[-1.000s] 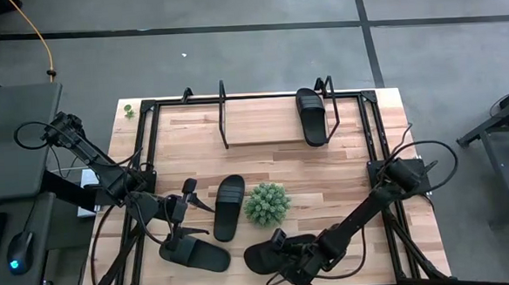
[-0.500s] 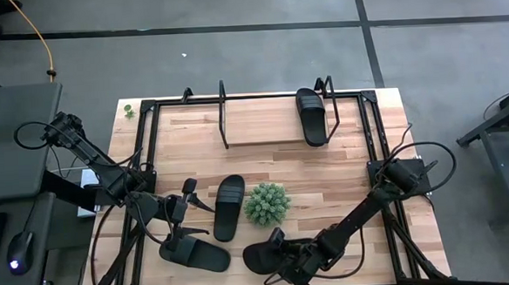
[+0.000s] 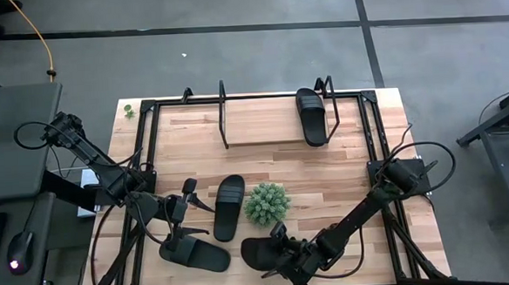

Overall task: Pick and place slides into the shelf
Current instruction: Put the bottom right black slide on the shelf

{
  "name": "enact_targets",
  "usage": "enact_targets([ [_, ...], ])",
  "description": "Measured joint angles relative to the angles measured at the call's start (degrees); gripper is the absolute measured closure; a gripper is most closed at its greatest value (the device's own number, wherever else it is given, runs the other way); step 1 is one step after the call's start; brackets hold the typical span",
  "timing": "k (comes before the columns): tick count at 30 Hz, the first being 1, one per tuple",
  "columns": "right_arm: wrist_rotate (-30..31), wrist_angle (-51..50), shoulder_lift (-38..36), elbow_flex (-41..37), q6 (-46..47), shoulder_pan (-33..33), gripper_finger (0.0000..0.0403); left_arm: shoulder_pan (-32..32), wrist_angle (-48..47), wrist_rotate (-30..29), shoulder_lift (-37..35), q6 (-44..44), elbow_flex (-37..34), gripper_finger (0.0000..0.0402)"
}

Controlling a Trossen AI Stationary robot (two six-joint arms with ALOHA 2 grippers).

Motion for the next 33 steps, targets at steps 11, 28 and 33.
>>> enact_targets([
  [11, 0.38, -0.17, -0.61, -0.07, 2.24, -0.25, 0.0401, -0.01, -0.02, 0.0, 0.0, 0.0, 0.0, 0.0156],
  [28, 2.37, -8.38, -3.36, 11.12, 1.58, -2.04, 0.0402, -0.01, -0.02, 0.0, 0.0, 0.0, 0.0, 0.0156],
  [33, 6.99, -17.21, -3.39, 16.43, 4.12, -3.33, 0.0402, -0.01, -0.02, 0.0, 0.0, 0.0, 0.0, 0.0156],
])
